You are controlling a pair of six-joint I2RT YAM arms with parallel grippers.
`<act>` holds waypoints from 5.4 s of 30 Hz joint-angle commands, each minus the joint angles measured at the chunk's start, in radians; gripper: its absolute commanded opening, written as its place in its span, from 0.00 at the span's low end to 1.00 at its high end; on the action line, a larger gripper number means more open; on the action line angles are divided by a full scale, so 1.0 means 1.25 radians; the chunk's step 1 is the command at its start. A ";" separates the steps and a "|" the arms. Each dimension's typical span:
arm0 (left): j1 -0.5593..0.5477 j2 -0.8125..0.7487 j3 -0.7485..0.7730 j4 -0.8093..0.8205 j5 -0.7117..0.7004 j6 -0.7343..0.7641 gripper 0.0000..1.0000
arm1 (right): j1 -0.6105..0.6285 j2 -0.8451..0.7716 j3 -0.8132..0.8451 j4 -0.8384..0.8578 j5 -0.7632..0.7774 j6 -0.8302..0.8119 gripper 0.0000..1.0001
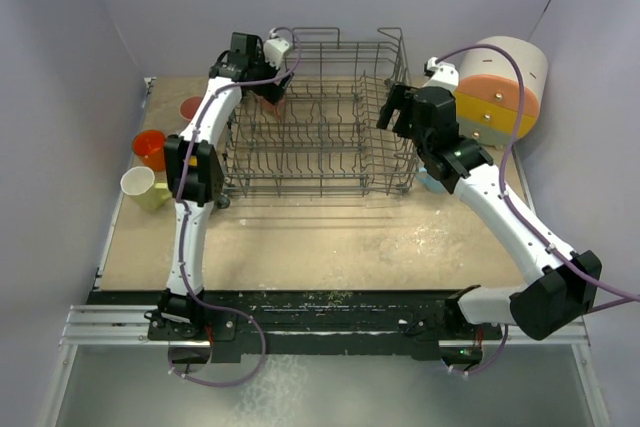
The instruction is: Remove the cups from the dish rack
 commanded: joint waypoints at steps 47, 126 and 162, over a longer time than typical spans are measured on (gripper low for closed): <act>0.044 -0.374 -0.237 0.144 0.380 -0.130 0.06 | -0.001 0.007 -0.001 0.044 -0.049 -0.012 0.66; 0.067 -0.657 -0.539 0.425 0.806 -0.677 0.00 | -0.027 0.146 -0.056 0.558 -0.675 0.580 0.67; 0.094 -0.761 -0.514 -0.021 0.602 -0.229 0.99 | 0.049 0.140 -0.016 0.721 -0.766 0.687 0.00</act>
